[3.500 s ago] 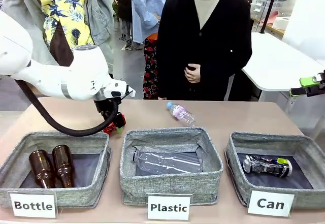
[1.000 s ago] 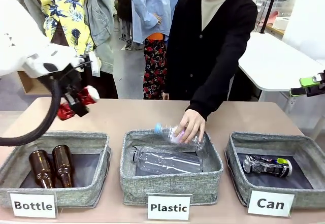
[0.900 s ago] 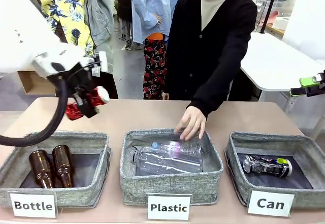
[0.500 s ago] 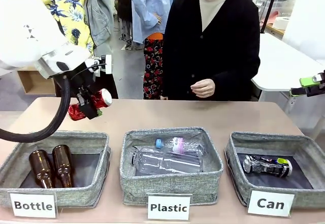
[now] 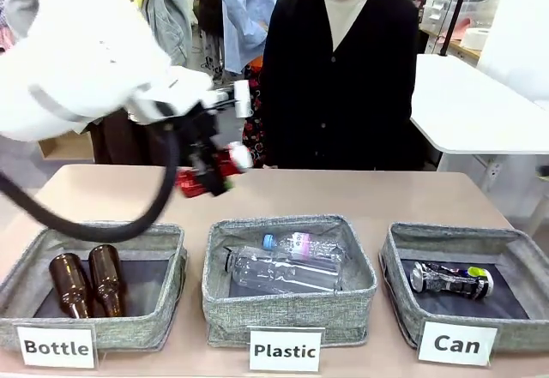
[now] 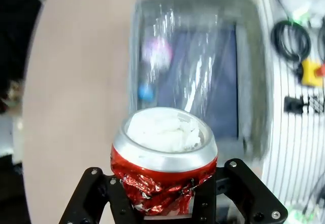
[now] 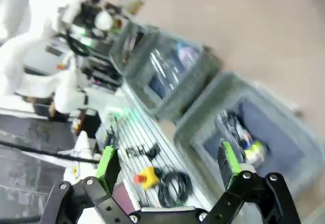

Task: Sort the can waste into the basket.
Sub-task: Pick up the can waste from the table and place it in the right Fabric basket.

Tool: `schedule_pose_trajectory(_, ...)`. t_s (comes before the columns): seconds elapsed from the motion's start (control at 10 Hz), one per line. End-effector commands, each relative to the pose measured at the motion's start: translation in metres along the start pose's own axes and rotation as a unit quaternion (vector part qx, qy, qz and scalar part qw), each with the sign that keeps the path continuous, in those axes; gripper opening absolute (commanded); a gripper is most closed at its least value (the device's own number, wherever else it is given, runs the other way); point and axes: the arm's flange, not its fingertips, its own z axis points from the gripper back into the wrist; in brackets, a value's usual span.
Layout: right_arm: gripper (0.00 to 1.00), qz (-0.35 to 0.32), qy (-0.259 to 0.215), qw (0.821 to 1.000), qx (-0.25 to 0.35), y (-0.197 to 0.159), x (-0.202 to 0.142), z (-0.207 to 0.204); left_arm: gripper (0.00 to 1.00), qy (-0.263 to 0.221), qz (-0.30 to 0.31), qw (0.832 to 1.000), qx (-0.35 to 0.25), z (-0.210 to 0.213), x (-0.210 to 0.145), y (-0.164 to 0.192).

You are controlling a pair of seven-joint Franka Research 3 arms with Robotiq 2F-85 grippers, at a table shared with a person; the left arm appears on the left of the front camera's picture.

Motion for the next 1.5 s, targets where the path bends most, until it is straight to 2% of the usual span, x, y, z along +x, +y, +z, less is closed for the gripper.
schedule_pose_trajectory(0.0, 1.0, -0.014, 0.017, 0.995, -0.1, 0.011, -0.046, 0.078, 0.0, -0.044, -0.03, 0.998, 0.016, -0.029, 0.072, 0.001)
schedule_pose_trajectory(0.2, 1.0, -0.043, -0.052, 0.981, -0.182, 0.005, -0.107, 0.135, 0.0, -0.099, -0.072, 0.992, 0.039, -0.061, 0.159, -0.025)
schedule_pose_trajectory(0.4, 1.0, -0.061, -0.136, 0.975, -0.164, 0.001, -0.158, 0.142, 0.0, -0.102, -0.138, 0.984, 0.05, -0.083, 0.231, -0.044)
schedule_pose_trajectory(0.5, 1.0, -0.067, -0.167, 0.972, -0.148, -0.005, -0.178, 0.137, 0.0, -0.101, -0.153, 0.982, 0.041, -0.1, 0.255, -0.055)
schedule_pose_trajectory(0.7, 1.0, -0.081, -0.225, 0.965, -0.111, -0.025, -0.217, 0.138, 0.0, -0.109, -0.132, 0.984, 0.044, -0.155, 0.271, -0.084)
schedule_pose_trajectory(0.8, 1.0, -0.082, -0.253, 0.959, -0.099, -0.03, -0.235, 0.14, 0.0, -0.093, -0.116, 0.988, 0.026, -0.184, 0.278, -0.098)
schedule_pose_trajectory(0.9, 1.0, -0.096, -0.193, 0.968, -0.125, -0.015, -0.21, 0.137, 0.0, -0.081, -0.096, 0.992, -0.014, -0.211, 0.281, -0.107)
schedule_pose_trajectory(1.1, 1.0, -0.096, -0.193, 0.968, -0.125, -0.015, -0.21, 0.137, 0.0, -0.074, -0.055, 0.995, -0.045, -0.237, 0.285, -0.116)
schedule_pose_trajectory(1.4, 1.0, -0.096, -0.193, 0.968, -0.125, -0.015, -0.21, 0.137, 0.0, -0.058, -0.029, 0.996, -0.054, -0.25, 0.293, -0.104)
